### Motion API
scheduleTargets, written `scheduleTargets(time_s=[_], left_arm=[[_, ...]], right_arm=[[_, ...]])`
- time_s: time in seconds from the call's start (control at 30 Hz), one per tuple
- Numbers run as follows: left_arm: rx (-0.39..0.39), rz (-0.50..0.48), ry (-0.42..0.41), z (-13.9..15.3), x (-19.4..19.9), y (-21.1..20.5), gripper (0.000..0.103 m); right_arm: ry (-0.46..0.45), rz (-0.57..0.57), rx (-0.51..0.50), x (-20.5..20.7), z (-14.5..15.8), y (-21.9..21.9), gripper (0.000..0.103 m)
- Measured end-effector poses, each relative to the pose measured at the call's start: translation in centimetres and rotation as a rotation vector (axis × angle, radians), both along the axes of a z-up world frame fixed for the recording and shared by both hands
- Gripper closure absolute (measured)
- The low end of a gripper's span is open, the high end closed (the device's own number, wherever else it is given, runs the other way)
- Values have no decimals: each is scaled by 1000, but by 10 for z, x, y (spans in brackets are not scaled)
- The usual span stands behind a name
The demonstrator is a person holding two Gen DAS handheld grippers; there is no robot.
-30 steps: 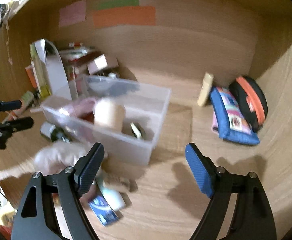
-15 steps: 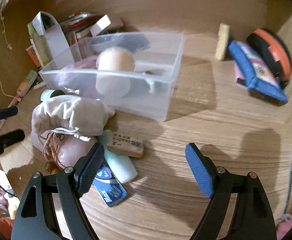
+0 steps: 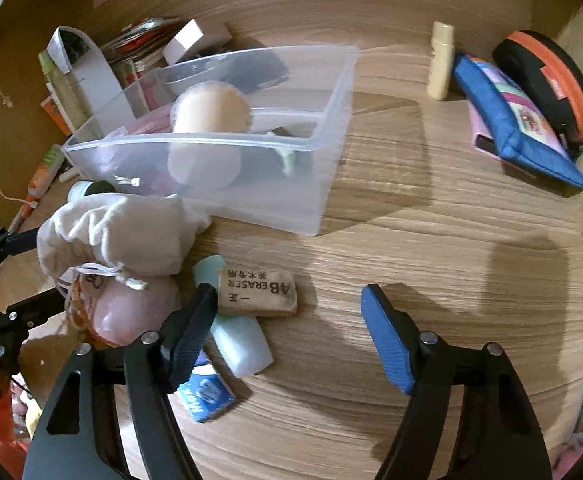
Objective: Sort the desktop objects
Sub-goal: 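Grasp the white round lid with the left tool while the right tool grasps a beige eraser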
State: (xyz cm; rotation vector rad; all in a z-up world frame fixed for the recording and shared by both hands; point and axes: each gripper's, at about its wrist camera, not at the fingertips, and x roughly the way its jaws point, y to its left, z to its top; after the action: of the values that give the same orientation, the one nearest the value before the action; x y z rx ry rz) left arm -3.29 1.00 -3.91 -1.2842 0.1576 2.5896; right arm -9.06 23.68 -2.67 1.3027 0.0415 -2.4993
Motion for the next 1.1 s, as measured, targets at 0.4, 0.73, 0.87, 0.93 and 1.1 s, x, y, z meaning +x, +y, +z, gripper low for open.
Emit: scheduleTargets(time_s=[0.4,0.73,0.87,0.93,1.1], left_arm=[[25,64,-35,-3,0,-28,9],[-12,25,-64,-16,-19,-4,9],[-3,35,-83,-20,-25,-6,24],[0,39,-77,-19,-24,-8,30],[-6,46,-55,-18,-17,-11,38]], right_arm=[[25,12,47,-3,2,-1,36],[-6,75,5,-6,-2,-11,67],[-19,75,-13,-3,-1,-8,75],[-15,68,-11,0,-1,-6,76],[-21,58,-15,7,-1,4,76]])
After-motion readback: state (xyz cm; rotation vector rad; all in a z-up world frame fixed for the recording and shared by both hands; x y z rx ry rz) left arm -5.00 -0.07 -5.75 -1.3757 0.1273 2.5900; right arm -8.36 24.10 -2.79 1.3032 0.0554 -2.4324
